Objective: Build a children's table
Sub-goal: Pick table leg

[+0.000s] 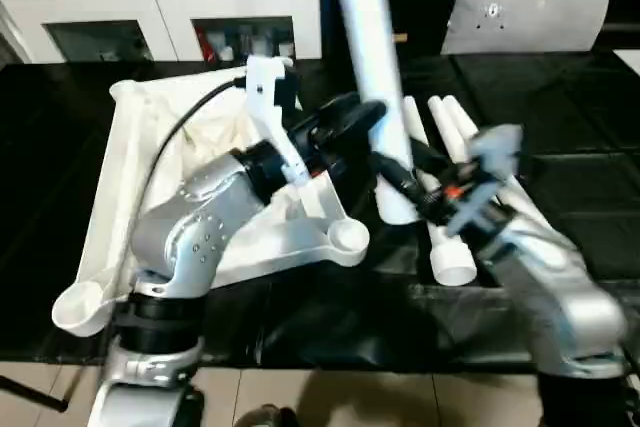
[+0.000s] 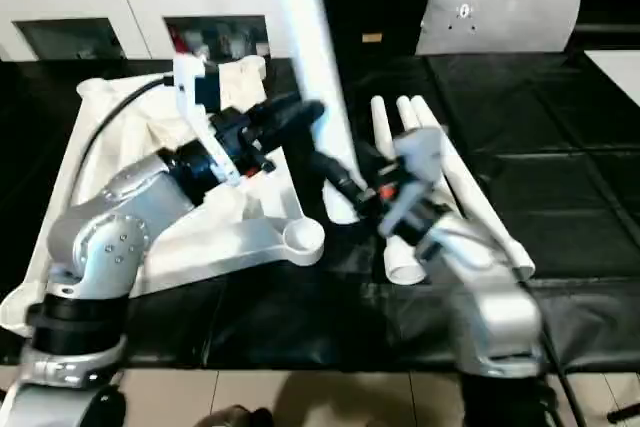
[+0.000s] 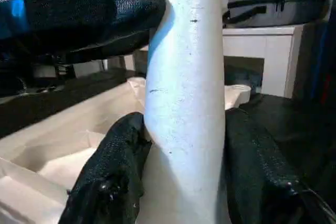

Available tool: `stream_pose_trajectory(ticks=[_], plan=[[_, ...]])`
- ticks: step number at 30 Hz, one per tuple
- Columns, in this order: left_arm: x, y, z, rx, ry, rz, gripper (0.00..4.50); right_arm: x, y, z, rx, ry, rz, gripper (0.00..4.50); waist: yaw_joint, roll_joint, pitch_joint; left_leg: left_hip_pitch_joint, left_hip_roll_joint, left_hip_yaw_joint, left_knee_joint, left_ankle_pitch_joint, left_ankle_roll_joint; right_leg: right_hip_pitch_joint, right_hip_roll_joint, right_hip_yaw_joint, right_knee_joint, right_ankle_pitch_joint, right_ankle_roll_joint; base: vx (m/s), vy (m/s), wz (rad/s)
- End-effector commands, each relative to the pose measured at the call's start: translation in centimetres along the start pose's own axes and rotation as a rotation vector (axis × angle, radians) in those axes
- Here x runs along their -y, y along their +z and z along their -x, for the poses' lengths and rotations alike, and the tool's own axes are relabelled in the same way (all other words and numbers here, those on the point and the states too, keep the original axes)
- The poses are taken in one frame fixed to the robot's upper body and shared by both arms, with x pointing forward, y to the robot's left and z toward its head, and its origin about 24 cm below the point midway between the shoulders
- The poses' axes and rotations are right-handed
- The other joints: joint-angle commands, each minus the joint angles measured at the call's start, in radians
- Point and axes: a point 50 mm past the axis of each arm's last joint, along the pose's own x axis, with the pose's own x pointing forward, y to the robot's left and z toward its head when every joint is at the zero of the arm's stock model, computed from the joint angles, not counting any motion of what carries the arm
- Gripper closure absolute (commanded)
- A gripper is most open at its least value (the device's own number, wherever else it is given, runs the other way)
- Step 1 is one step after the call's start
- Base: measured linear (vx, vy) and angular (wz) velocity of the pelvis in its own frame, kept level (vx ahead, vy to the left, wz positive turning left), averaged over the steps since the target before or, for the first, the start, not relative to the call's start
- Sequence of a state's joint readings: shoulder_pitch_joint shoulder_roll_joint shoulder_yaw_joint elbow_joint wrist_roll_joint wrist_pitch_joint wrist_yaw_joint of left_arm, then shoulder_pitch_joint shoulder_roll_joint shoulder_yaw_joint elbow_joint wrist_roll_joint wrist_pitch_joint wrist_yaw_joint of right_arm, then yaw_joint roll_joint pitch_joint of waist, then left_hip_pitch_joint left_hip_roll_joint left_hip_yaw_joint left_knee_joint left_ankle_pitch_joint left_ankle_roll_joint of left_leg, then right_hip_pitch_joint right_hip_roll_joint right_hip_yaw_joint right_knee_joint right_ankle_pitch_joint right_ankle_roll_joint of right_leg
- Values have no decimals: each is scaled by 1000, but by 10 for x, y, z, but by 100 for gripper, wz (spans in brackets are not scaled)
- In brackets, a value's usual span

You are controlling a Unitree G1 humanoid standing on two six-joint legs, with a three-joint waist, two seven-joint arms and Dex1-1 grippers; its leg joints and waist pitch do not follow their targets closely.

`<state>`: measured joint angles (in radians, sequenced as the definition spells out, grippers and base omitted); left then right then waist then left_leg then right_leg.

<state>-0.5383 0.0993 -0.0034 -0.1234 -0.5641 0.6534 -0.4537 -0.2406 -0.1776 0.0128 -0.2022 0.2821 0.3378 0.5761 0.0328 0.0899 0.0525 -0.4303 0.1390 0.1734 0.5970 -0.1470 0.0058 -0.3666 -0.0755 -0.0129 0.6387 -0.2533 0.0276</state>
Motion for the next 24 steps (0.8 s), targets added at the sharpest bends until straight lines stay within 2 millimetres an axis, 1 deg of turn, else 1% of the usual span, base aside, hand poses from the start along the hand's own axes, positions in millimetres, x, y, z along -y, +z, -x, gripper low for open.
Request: stream_pose_trajectory(ticks=[1,2,3,4,5,6,7,8,9,10,11,12,13,14,16,18,22,24], plan=[[-2,-3,0,-2,21,56,213,-10,3,-7,57,47,50,261,-3,-13,-61,42,72,-32,-66,-208,36,15,-56,23,-85,-34,-223,0,0,0],[-2,-4,0,-1,23,56,206,-11,3,-8,59,46,55,261,-4,-13,-62,41,72,-32,-66,-210,36,15,-57,22,-83,-28,-227,0,0,0],[-3,-4,-1,0,32,53,201,-11,2,-9,60,40,69,261,-4,-15,-63,41,73,-32,-65,-203,48,17,-57,22,-83,0,-231,0,0,0],[-5,-6,-2,8,59,84,199,-13,-1,-10,57,49,87,261,-3,-13,-63,41,72,-32,-64,-194,54,18,-57,22,-82,16,-232,0,0,0],[-6,-6,-3,17,67,110,199,-13,-1,-11,59,52,100,261,-4,-15,-62,40,71,-31,-63,-192,57,19,-57,22,-83,21,-235,0,0,0],[-6,-6,-4,21,69,119,199,-14,-1,-11,61,52,105,261,-3,-12,-64,40,72,-32,-62,-184,61,21,-58,21,-81,34,-239,0,0,0],[-5,-7,-4,29,66,142,199,-15,-2,-12,64,53,112,261,-3,-13,-65,41,73,-32,-61,-182,64,21,-58,21,-80,41,-240,0,0,0],[-5,-7,-5,34,59,159,199,-15,-2,-12,66,53,112,261,-3,-14,-65,39,72,-32,-61,-176,70,22,-58,20,-80,49,-243,0,0,0],[-3,-7,-5,33,47,174,199,-15,-2,-13,70,53,115,261,-4,-15,-65,38,72,-32,-61,-174,73,23,-58,20,-80,52,-243,0,0,0],[0,-9,-5,30,29,186,199,-16,-1,-15,75,56,122,261,-3,-15,-66,40,72,-32,-60,-175,78,23,-58,19,-79,51,-246,0,0,0],[1,-9,-5,31,24,190,199,-16,-1,-15,76,58,124,261,-5,-16,-65,39,72,-31,-59,-177,84,22,-59,20,-80,47,-249,0,0,0],[1,-9,-5,31,23,190,199,-16,-1,-15,76,58,124,261,-5,-14,-64,39,72,-32,-60,-180,86,23,-60,20,-82,37,-248,0,0,0],[1,-9,-5,32,27,201,234,-16,-1,-16,84,62,135,261,-5,-15,-64,39,73,-31,-59,-181,86,23,-60,20,-82,36,-248,0,0,0],[-1,-10,-6,31,44,202,234,-16,-1,-17,89,65,137,261,-5,-16,-64,38,73,-32,-60,-186,85,23,-59,20,-82,28,-248,0,0,0],[-2,-10,-6,38,57,210,269,-17,-1,-17,96,70,146,261,-5,-16,-63,40,74,-32,-61,-192,85,23,-59,20,-84,17,-245,0,0,0],[-4,-10,-6,46,74,213,269,-17,0,-18,100,76,154,261,-5,-18,-62,39,75,-32,-62,-194,84,23,-59,21,-84,14,-244,0,0,0],[-6,-9,-6,53,89,209,269,-17,-2,-19,103,77,154,261,-4,-19,-62,40,74,-31,-61,-198,85,22,-59,21,-85,8,-243,0,0,0],[-7,-9,-5,56,94,213,269,-17,-3,-19,100,78,155,261,-4,-18,-63,39,75,-32,-61,-188,87,23,-59,21,-83,17,-241,0,0,0]])
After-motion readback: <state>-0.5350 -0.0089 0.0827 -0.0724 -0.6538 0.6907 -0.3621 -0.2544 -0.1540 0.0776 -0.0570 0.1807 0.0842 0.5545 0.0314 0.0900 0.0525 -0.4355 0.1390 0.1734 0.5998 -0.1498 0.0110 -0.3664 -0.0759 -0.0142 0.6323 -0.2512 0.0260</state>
